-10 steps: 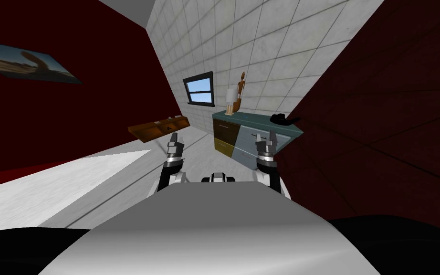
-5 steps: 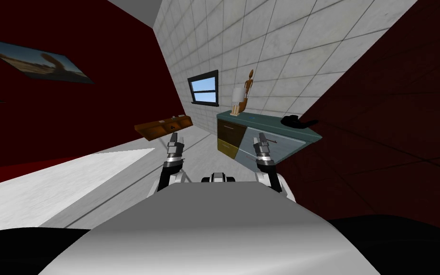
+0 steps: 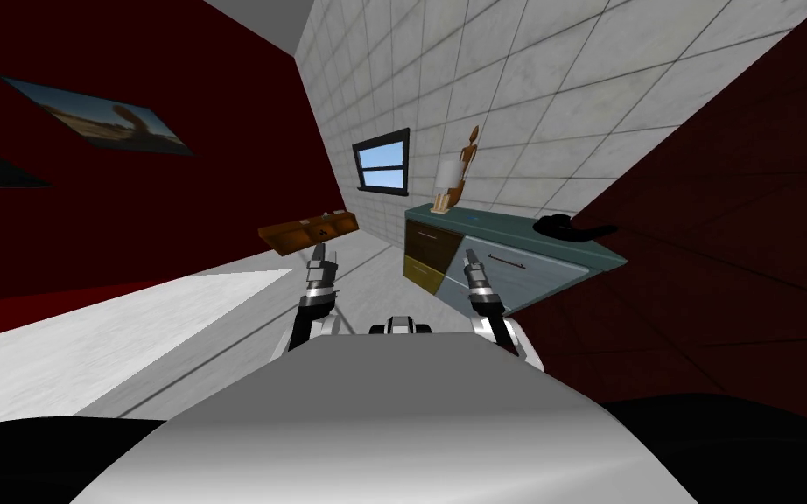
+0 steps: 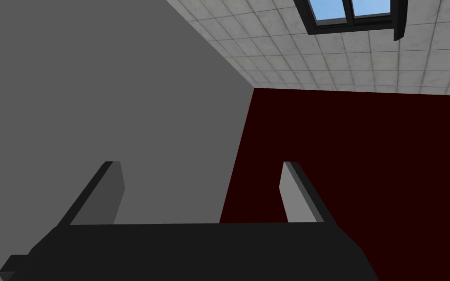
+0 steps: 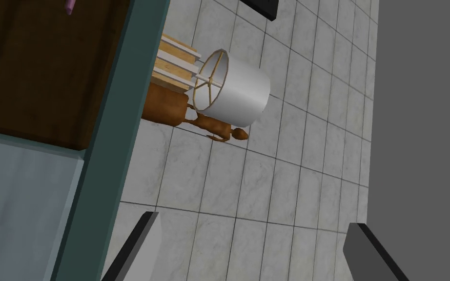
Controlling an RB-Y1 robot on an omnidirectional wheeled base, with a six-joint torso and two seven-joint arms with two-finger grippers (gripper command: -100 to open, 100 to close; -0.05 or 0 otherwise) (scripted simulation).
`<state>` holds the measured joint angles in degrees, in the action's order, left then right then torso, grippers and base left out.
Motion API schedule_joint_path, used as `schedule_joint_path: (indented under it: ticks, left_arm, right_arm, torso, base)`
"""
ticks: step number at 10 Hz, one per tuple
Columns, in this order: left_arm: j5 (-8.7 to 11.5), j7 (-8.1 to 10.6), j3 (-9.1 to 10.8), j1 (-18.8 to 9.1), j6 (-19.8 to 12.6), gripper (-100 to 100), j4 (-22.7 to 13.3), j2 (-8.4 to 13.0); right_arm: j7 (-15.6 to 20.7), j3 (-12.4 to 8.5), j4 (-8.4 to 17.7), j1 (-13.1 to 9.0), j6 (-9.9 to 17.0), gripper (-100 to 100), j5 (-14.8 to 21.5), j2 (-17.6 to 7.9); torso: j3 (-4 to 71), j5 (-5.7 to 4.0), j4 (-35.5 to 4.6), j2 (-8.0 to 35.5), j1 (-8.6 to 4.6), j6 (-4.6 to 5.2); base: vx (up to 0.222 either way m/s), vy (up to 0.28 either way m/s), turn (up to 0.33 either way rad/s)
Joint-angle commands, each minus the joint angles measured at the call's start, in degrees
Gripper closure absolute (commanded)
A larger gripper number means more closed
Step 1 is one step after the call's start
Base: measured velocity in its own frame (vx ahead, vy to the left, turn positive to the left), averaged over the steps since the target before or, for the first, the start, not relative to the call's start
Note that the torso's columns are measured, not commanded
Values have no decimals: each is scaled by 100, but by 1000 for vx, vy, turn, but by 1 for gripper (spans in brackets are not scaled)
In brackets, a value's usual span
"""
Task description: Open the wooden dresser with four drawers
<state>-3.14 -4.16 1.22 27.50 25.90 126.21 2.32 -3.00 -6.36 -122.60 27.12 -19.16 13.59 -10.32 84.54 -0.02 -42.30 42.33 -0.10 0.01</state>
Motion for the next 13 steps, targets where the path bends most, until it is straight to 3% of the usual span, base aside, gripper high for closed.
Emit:
schedule_joint_path:
  ticks: [1,4,5,6,7,8,9,10,11,12,13]
  left_arm:
    - [0,0,0,0,0,0,0,0]
    - [0,0,0,0,0,0,0,0]
    - [0,0,0,0,0,0,0,0]
    - [0,0,0,0,0,0,0,0]
    - [0,0,0,0,0,0,0,0]
    - [0,0,0,0,0,0,0,0]
    - [0,0,0,0,0,0,0,0]
    - [0,0,0,0,0,0,0,0]
    - [0,0,0,0,0,0,0,0]
    - [0,0,0,0,0,0,0,0]
    - [0,0,0,0,0,0,0,0]
  right_arm:
    - [46,-60,148,-22,232,-100,341,-64]
    - [132,-164,397,-27,647,-100,875,-172]
    - [132,-164,397,-27,647,-100,932,-172]
    - [178,-218,531,-31,865,-100,1170,-230]
    - [178,-218,531,-31,865,-100,1241,-230]
    - [224,-274,670,-35,1089,-100,1459,-289]
    - [224,-274,670,-35,1089,-100,1557,-289]
    - [271,-330,814,-39,1318,-100,1770,-349]
    - [271,-330,814,-39,1318,-100,1881,-349]
    - [320,-388,964,-45,1551,-100,2073,-408]
    - [320,-388,964,-45,1551,-100,2210,-408]
  torso:
    - [5,2,2,-9,9,-2]
    - [2,3,1,-2,9,0]
    - [3,3,2,-7,13,-2]
    - [1,3,1,-1,9,1]
    - [4,2,2,-8,9,-2]
    - [4,1,2,-6,4,0]
    - [2,3,1,-4,15,-2]
    - [1,4,0,-1,13,0]
    - [3,3,1,-6,13,-2]
    - [1,2,1,-1,8,0]
    - [3,3,2,-7,13,-2]
  base:
    - [63,56,51]
    - [64,70,81]
    - [61,67,56]
    - [80,66,116]
    - [77,50,53]
    - [73,76,107]
    - [64,71,51]
    - [80,76,110]
    - [65,70,61]
    - [80,85,118]
    - [73,62,53]
